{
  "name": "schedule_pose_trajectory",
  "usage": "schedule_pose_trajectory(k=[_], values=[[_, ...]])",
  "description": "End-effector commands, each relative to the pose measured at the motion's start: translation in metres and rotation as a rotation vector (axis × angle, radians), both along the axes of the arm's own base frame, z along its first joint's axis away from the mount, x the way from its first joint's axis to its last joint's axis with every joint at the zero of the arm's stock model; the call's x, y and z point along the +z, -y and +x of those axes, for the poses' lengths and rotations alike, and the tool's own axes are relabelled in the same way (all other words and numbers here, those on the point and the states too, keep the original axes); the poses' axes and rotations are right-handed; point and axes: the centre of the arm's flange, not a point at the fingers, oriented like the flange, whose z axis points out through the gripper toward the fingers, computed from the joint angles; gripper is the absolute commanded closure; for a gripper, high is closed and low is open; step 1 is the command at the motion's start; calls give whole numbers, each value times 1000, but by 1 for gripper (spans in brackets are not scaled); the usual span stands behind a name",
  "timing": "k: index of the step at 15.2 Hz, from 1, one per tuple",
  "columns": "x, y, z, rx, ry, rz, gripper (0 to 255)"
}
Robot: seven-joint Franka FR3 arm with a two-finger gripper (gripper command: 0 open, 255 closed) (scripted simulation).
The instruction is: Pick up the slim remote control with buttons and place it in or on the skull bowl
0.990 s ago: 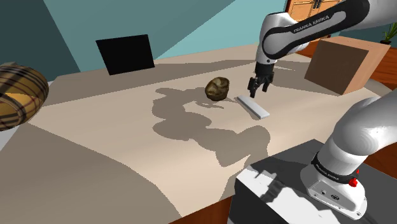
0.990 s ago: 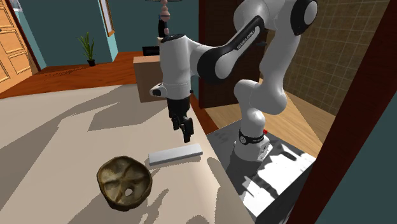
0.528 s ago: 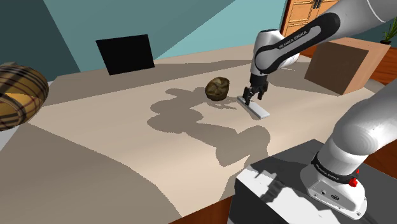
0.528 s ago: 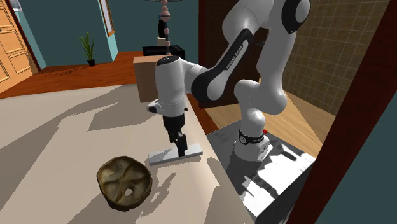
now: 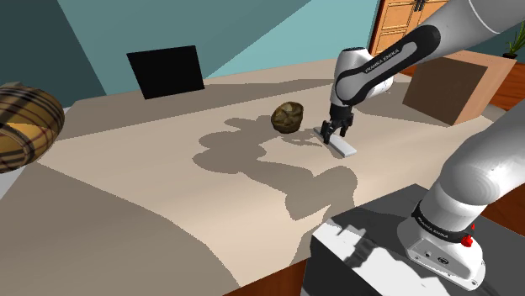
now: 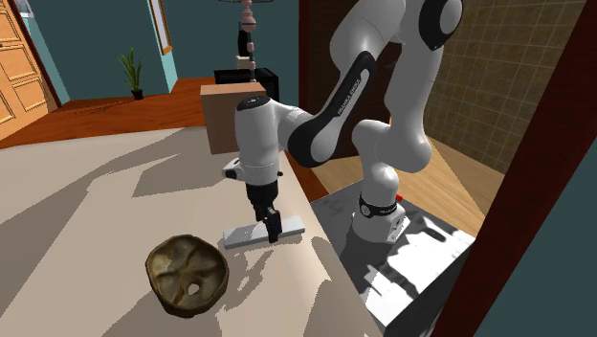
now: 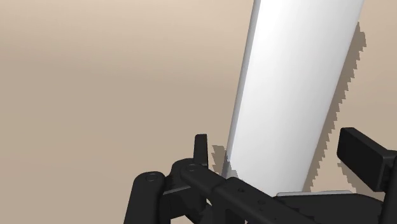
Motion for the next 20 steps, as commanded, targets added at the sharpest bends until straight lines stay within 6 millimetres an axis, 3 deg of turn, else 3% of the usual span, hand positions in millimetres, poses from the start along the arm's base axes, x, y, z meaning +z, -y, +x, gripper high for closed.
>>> schedule_pose_trajectory(k=[1,3,4,13,20], values=[[0,0,0,0,0,0,0],[0,0,0,0,0,0,0],[0,0,0,0,0,0,255],[0,0,0,0,0,0,255],[37,0,0,0,0,0,255]])
